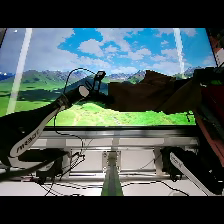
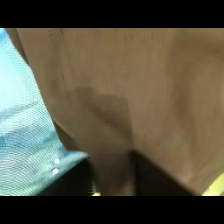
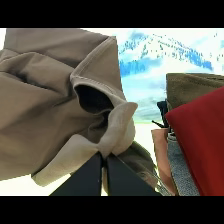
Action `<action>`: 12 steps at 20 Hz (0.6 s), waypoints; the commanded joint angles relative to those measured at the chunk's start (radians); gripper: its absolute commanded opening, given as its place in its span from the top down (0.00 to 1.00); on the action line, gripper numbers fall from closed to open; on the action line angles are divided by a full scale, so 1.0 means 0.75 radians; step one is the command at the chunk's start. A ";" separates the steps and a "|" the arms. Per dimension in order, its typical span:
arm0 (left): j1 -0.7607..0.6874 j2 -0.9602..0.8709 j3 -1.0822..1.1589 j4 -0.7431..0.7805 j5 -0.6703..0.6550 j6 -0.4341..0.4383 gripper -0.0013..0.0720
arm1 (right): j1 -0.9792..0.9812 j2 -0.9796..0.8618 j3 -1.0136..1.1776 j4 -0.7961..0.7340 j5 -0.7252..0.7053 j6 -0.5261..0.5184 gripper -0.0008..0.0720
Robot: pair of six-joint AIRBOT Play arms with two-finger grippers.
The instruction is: Fold the clothes and pants, and hang the long-sleeved shirts on hangers.
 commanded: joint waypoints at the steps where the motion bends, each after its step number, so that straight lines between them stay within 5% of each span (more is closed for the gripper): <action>1: -0.010 -0.026 0.047 0.010 0.009 -0.016 0.97 | -0.001 0.002 0.000 0.001 0.003 0.001 0.97; 6: 0.106 0.053 0.323 0.312 -0.235 -0.027 0.97 | 0.001 0.027 0.001 0.013 -0.125 -0.034 0.97; 9: 0.273 0.277 0.487 0.565 -0.335 -0.178 0.97 | 0.001 0.117 0.020 0.010 -0.323 -0.036 0.97; 12: 0.486 0.584 0.565 0.634 -0.315 -0.203 0.97 | 0.001 0.238 0.072 0.011 -0.494 -0.036 0.97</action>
